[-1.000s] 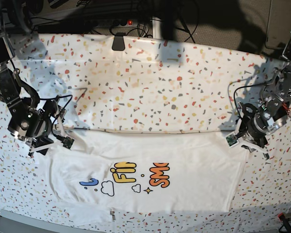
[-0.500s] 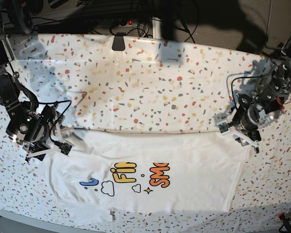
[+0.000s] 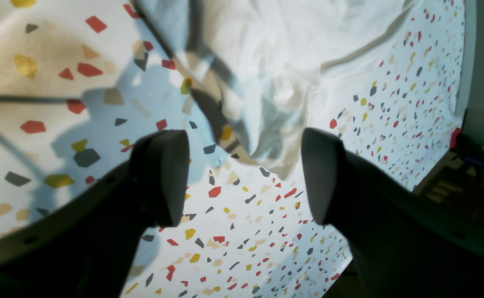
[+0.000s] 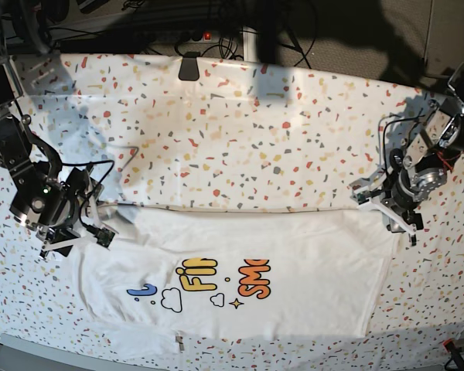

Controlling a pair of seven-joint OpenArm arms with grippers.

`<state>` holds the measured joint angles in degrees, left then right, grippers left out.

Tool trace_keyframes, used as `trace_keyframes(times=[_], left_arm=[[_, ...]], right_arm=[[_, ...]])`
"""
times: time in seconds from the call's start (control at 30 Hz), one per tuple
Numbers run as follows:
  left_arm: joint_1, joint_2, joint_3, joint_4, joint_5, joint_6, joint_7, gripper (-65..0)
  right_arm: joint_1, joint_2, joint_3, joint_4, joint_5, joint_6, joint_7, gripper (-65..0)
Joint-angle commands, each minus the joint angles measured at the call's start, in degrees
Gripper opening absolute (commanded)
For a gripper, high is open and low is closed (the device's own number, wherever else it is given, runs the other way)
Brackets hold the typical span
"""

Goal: Fold the T-shirt properly
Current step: 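Grasp the folded edge of the shirt again with both grippers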

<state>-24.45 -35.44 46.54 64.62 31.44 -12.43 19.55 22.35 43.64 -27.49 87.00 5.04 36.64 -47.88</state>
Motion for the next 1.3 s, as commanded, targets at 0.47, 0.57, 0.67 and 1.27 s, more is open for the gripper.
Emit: trace_keyframes(times=[0.47,0.57,0.67,1.27], left_arm=[[-1.6,2.5,-0.3,-0.3,0.1,1.9,-2.3,-65.0],[-1.7,3.1,-0.3,-0.3,0.1,1.9,-0.4,-65.0],[-1.8,3.2,-0.3,-0.3,0.1,1.9,-0.1,-65.0],[-2.4,3.2,-0.3,-0.3,0.1,1.9,-0.1,-65.0]], right_arm=[[1.4,1.1,0.7,0.6,-1.9,0.2,0.3,-23.0],[1.4,1.1,0.7,-1.0,-1.9,3.4,3.6,-23.0],[1.5,0.8,0.7,-4.4,-6.6,3.4,8.8,-23.0],[3.1,-1.3,0.7,-16.6,-15.5,3.4,19.9,-39.9]])
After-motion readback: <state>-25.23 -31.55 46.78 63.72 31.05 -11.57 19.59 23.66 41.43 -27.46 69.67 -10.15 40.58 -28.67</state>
